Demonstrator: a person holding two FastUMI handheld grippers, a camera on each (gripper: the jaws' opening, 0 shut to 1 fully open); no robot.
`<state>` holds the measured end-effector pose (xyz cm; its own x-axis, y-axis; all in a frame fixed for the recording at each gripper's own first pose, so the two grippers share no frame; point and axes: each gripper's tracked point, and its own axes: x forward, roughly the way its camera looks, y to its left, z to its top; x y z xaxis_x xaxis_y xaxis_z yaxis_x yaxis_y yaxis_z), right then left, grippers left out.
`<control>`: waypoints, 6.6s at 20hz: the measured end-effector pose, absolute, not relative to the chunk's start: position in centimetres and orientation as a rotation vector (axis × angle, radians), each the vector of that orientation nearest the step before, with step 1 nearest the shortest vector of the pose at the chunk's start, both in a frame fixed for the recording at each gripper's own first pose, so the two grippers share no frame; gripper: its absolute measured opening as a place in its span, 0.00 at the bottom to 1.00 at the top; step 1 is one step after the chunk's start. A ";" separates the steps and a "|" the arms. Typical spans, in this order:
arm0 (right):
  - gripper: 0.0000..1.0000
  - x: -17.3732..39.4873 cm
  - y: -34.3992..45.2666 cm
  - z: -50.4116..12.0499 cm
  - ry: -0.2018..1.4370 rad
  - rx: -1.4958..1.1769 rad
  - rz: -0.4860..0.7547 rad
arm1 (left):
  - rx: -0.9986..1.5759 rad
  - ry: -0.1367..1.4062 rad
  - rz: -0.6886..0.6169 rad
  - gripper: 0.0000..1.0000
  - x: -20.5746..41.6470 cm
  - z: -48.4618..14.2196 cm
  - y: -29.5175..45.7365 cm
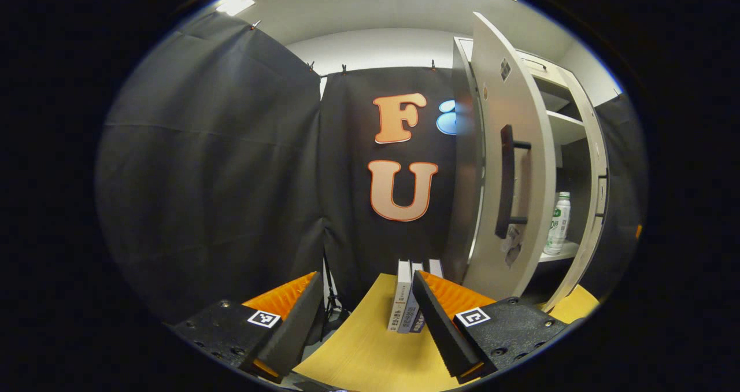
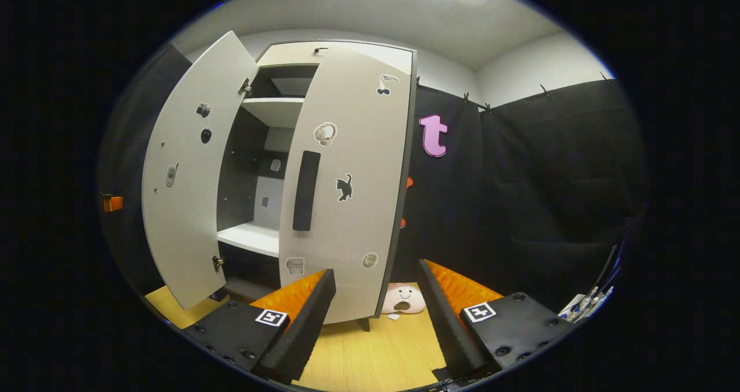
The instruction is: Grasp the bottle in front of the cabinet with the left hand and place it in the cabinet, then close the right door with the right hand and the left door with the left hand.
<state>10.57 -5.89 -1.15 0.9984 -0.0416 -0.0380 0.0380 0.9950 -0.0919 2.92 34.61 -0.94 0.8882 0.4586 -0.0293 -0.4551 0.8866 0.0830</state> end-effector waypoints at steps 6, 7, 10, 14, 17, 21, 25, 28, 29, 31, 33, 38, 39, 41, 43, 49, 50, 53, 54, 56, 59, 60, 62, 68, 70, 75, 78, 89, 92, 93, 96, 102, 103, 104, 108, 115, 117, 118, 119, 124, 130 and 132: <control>0.95 10.4 -7.0 -2.1 0.061 -0.101 -0.066 | 0.047 0.072 0.451 0.95 5.5 -3.6 35.2; 0.95 10.4 -7.1 -2.1 0.061 -0.092 -0.067 | 0.035 0.078 0.442 0.95 6.0 -4.0 35.1; 0.95 10.2 -7.5 -1.9 0.058 -0.077 -0.075 | 0.018 0.095 0.418 0.95 7.1 -5.2 34.5; 0.95 10.1 -8.1 -1.9 0.061 -0.060 -0.086 | 0.017 0.112 0.397 0.95 8.2 -6.2 33.9; 0.95 9.9 -8.3 -2.0 0.066 -0.051 -0.090 | 0.001 0.126 0.377 0.95 8.7 -7.0 33.2; 0.95 9.8 -8.1 -1.8 0.068 -0.043 -0.091 | -0.003 0.144 0.339 0.95 9.5 -7.8 31.6; 0.95 9.6 -7.9 -1.8 0.072 -0.037 -0.089 | -0.007 0.158 0.284 0.95 10.3 -8.7 29.4; 0.95 9.4 -8.3 -1.6 0.070 -0.032 -0.095 | -0.007 0.166 0.247 0.95 10.8 -8.9 27.7; 0.95 9.2 -8.5 -1.5 0.069 -0.029 -0.097 | -0.007 0.167 0.239 0.95 10.9 -8.9 27.4; 0.95 9.2 -8.7 -1.6 0.070 -0.020 -0.098 | -0.009 0.168 0.216 0.95 11.0 -8.9 26.3; 0.95 9.3 -8.9 -1.8 0.075 -0.009 -0.100 | 0.004 0.172 0.214 0.95 11.1 -8.9 26.0; 0.95 9.2 -9.8 -1.3 0.061 -0.030 -0.109 | 0.032 0.179 0.228 0.92 10.8 -8.5 25.4; 0.95 9.3 -9.9 -1.3 0.060 -0.031 -0.109 | 0.035 0.179 0.224 0.92 10.8 -8.5 25.1; 0.95 9.6 -10.0 -1.4 0.063 -0.021 -0.105 | 0.047 0.183 0.224 0.95 10.8 -8.4 24.6; 0.95 10.0 -10.0 -1.5 0.062 0.005 -0.094 | 0.046 0.186 0.221 0.95 11.0 -8.4 23.9; 0.95 11.8 -10.4 -1.0 0.047 0.008 -0.059 | 0.018 0.195 0.205 0.92 11.9 -8.8 20.5; 0.95 12.3 -10.5 -0.9 0.045 0.006 -0.050 | 0.017 0.195 0.204 0.95 12.0 -8.8 19.8; 0.94 14.3 -11.1 -1.1 0.047 0.003 -0.018 | 0.015 0.193 0.206 0.95 12.8 -9.0 17.8; 0.95 14.9 -11.4 -1.2 0.049 0.000 -0.008 | 0.011 0.195 0.208 0.95 13.0 -9.2 17.2; 0.95 16.0 -12.1 -1.2 0.050 -0.010 0.014 | -0.005 0.200 0.216 0.92 13.7 -9.5 16.0; 0.95 17.9 -13.8 -1.2 0.050 -0.038 0.037 | -0.024 0.201 0.232 0.95 14.5 -9.8 14.5; 0.95 18.3 -14.2 -1.1 0.050 -0.043 0.043 | -0.026 0.200 0.237 0.95 14.7 -9.9 14.0; 0.95 18.9 -15.1 -1.3 0.056 -0.046 0.056 | -0.027 0.204 0.243 0.95 15.4 -10.2 13.1; 0.95 20.0 -17.7 -1.5 0.056 -0.040 0.074 | -0.010 0.212 0.212 0.95 18.6 -11.2 9.2; 0.95 20.2 -18.7 -1.5 0.053 -0.040 0.070 | -0.018 0.216 0.184 0.94 20.3 -11.6 7.4; 0.95 20.5 -21.1 -2.0 0.058 -0.017 0.054 | 0.029 0.193 0.152 0.95 25.1 -11.9 4.1; 0.95 21.0 -22.0 -2.4 0.058 0.002 0.050 | 0.021 0.201 0.159 0.94 26.3 -12.3 4.1; 0.95 24.2 -22.8 -4.2 0.098 0.007 0.061 | 0.025 0.210 0.171 0.95 30.6 -13.5 3.3; 0.95 25.2 -23.3 -4.5 0.099 0.011 0.065 | 0.025 0.213 0.182 0.95 31.7 -13.6 3.3; 0.95 25.5 -23.3 -4.7 0.100 0.014 0.066 | 0.027 0.213 0.186 0.95 32.0 -13.6 3.3; 0.95 26.2 -23.6 -5.2 0.104 0.021 0.076 | 0.040 0.216 0.196 0.95 32.9 -13.7 3.1; 0.95 27.5 -24.1 -5.7 0.112 0.032 0.092 | 0.057 0.231 0.227 0.95 33.9 -14.1 2.8; 0.95 27.6 -24.1 -5.7 0.112 0.028 0.093 | 0.052 0.232 0.229 0.95 33.8 -14.0 2.7; 0.95 27.7 -23.9 -5.7 0.111 0.024 0.099 | 0.044 0.232 0.231 0.95 33.5 -13.9 2.6; 0.95 27.5 -22.5 -5.6 0.117 0.025 0.129 | 0.000 0.219 0.235 0.95 30.8 -12.3 2.7; 0.95 24.8 -18.7 -4.8 0.107 0.056 0.158 | -0.017 0.198 0.268 0.95 23.2 -8.5 6.2; 0.95 23.6 -17.6 -4.5 0.103 0.055 0.159 | -0.021 0.198 0.268 0.95 20.9 -7.7 6.9; 0.95 22.8 -17.3 -4.1 0.099 0.054 0.158 | -0.023 0.194 0.267 0.94 19.8 -7.2 7.3; 0.95 22.0 -16.9 -3.8 0.095 0.053 0.156 | -0.026 0.190 0.268 0.95 18.7 -6.8 7.7; 0.95 18.0 -14.8 -2.4 0.079 0.030 0.147 | -0.042 0.167 0.253 0.94 14.1 -4.6 8.8; 0.95 12.6 -13.4 -1.1 0.058 0.039 0.106 | -0.032 0.150 0.206 0.94 8.9 -2.7 9.2; 0.95 10.6 -12.8 -1.3 0.059 0.043 0.089 | -0.028 0.150 0.187 0.95 7.2 -2.2 9.0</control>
<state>10.63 -12.83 -1.32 0.9943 0.0902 -0.0571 -0.0876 0.9951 0.0452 7.16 8.98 -2.19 0.9714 0.1831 -0.1510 -0.1872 0.9822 -0.0136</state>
